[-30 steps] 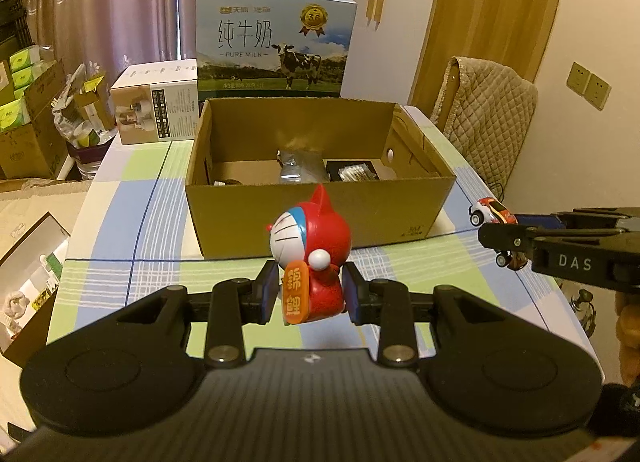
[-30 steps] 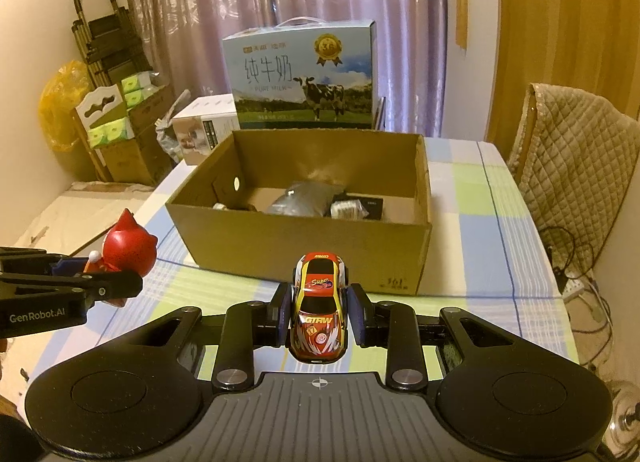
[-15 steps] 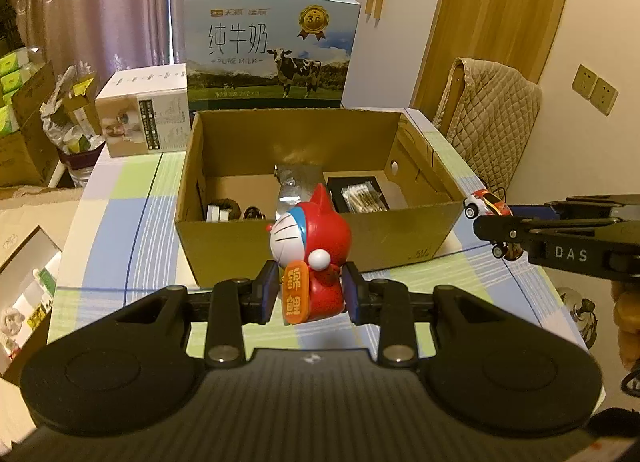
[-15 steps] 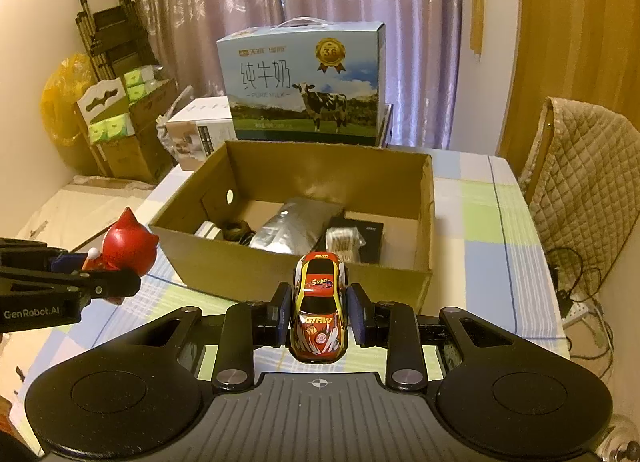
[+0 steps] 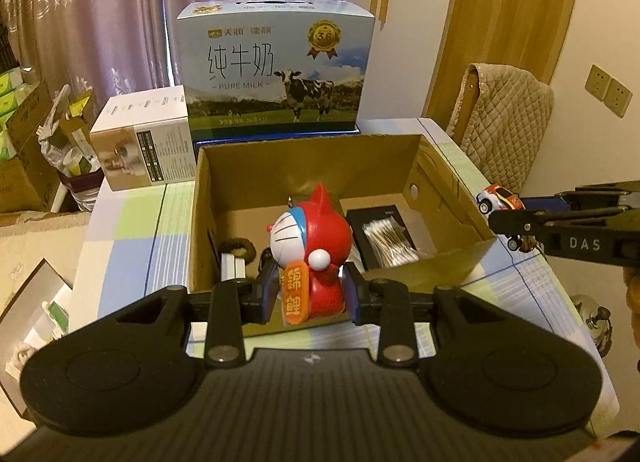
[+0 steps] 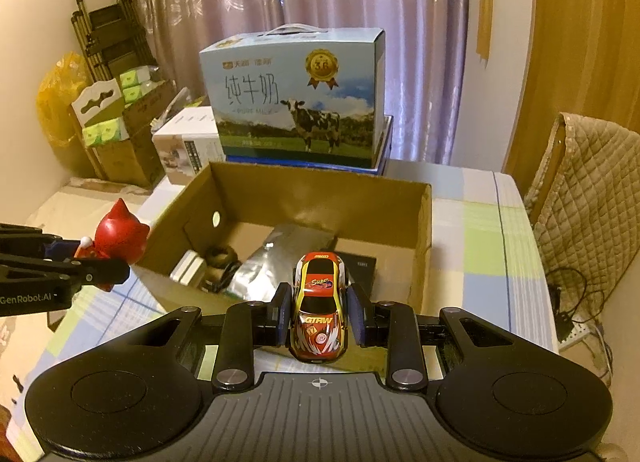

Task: Organize objects
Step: 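Carry the red figure into the box with the left tool while the right carries the car, then open the left tool to release the red figure into the box, then open the right tool to drop the toy car into the box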

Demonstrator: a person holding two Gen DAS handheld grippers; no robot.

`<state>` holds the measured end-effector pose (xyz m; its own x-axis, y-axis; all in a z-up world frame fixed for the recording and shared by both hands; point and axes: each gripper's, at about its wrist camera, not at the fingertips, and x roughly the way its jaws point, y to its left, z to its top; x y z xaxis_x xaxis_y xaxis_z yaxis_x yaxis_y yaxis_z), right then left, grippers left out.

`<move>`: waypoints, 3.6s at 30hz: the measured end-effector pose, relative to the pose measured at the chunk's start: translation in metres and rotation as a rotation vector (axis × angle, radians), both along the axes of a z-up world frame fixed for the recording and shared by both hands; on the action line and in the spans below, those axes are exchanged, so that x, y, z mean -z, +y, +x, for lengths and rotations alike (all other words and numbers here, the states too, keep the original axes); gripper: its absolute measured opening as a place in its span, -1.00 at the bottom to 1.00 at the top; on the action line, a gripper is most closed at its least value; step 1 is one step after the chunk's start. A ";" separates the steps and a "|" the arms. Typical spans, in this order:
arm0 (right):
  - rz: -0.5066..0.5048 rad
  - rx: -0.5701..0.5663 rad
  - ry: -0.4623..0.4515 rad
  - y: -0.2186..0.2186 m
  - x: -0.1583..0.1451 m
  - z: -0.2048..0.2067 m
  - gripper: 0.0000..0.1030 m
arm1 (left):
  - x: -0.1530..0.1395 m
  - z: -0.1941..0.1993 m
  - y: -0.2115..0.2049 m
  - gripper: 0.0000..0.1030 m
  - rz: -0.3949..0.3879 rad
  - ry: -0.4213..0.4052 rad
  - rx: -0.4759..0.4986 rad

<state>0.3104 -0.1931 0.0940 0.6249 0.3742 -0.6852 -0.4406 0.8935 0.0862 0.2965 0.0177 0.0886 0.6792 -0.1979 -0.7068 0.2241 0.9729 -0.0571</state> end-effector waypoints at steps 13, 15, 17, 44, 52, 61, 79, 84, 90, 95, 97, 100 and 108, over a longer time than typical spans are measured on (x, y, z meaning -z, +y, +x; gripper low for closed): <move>-0.004 -0.011 0.002 0.010 -0.003 0.031 -0.48 | 0.002 0.031 0.007 -0.45 -0.009 0.013 -0.002; -0.014 -0.013 0.001 0.012 -0.003 0.036 -0.48 | 0.003 0.035 0.007 -0.44 -0.009 0.015 -0.002; -0.018 -0.011 0.006 0.013 -0.001 0.040 -0.48 | 0.003 0.040 0.008 -0.44 -0.009 0.017 -0.001; -0.018 0.010 0.069 0.018 0.025 0.086 -0.48 | 0.033 0.103 0.014 -0.44 -0.018 0.069 -0.017; -0.006 0.019 0.090 0.017 0.038 0.086 -0.48 | 0.045 0.109 0.012 -0.08 -0.026 0.045 -0.029; 0.011 0.027 0.109 0.017 0.045 0.090 -0.48 | 0.041 0.107 0.014 -0.08 -0.017 0.035 -0.019; -0.005 0.037 0.111 0.015 0.050 0.100 -0.47 | 0.040 0.111 0.021 0.08 -0.027 0.031 -0.030; 0.004 0.044 0.108 0.015 0.048 0.103 -0.47 | 0.041 0.111 0.023 0.10 -0.029 0.033 -0.031; 0.217 0.042 0.106 0.005 0.046 0.112 0.30 | 0.041 0.110 0.025 0.12 -0.032 0.032 -0.036; 0.190 0.062 0.088 0.006 0.045 0.112 0.53 | 0.043 0.109 0.029 0.14 -0.026 0.036 -0.038; 0.154 0.062 0.092 0.008 0.046 0.111 0.53 | 0.045 0.109 0.030 0.14 -0.027 0.039 -0.043; 0.106 0.061 0.097 0.010 0.050 0.109 0.53 | 0.046 0.109 0.030 0.18 -0.025 0.044 -0.046; 0.086 0.050 0.113 0.013 0.050 0.103 0.53 | 0.040 0.104 0.029 0.27 -0.018 0.040 -0.045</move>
